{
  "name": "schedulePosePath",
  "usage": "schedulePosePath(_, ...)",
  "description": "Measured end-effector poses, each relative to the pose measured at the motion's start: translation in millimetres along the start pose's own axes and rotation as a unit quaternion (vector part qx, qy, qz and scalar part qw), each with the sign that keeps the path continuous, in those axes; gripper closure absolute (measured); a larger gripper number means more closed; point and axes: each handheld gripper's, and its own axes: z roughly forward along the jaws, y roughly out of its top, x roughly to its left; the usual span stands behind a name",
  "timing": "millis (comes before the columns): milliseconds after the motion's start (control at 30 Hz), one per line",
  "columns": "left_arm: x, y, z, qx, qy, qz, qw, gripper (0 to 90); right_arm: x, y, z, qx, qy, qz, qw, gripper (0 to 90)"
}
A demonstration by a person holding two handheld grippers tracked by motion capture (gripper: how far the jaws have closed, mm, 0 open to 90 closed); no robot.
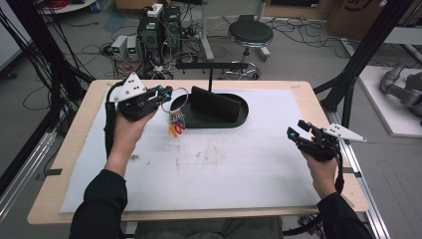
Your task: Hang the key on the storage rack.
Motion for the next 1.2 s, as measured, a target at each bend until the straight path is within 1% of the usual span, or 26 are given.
schedulePosePath(133,4.5,0.6,6.3,-0.004,0.003,-0.006,1.0000,86.5,-0.5,0.0,-0.2,-0.001,-0.001,0.000,1.0000,40.3)
schedulePosePath(267,9.7,0.3,13.1,-0.001,0.007,-0.011,0.9999,86.5,-0.5,0.1,-0.5,-0.002,-0.001,0.003,1.0000,40.3)
schedulePosePath(433,15.0,3.2,22.6,0.000,0.010,-0.011,0.9999,86.5,-1.3,0.1,-1.0,-0.003,-0.002,0.002,1.0000,40.3)
schedulePosePath(533,17.5,3.8,29.0,-0.001,0.014,-0.011,0.9998,86.5,-1.1,0.1,-1.0,-0.004,-0.002,0.004,1.0000,40.3)
schedulePosePath(600,19.3,2.9,32.6,0.001,0.016,-0.017,0.9997,86.5,-1.2,0.1,-1.1,-0.004,-0.002,0.004,1.0000,40.3)
schedulePosePath(767,24.4,1.0,42.5,0.007,0.020,-0.018,0.9996,86.5,-1.8,0.0,-1.6,-0.004,-0.001,0.006,1.0000,40.3)
schedulePosePath(933,29.8,-1.1,51.3,0.009,0.028,-0.029,0.9991,86.5,-2.1,-0.1,-2.0,-0.005,-0.002,0.007,1.0000,40.3)
schedulePosePath(1067,34.7,-3.8,57.2,0.013,0.036,-0.033,0.9987,86.5,-2.3,-0.1,-2.0,-0.006,-0.002,0.007,1.0000,40.3)
schedulePosePath(1200,41.4,-9.0,63.9,0.008,0.046,-0.048,0.9978,86.5,-2.5,-0.2,-2.2,-0.006,-0.001,0.008,0.9999,40.3)
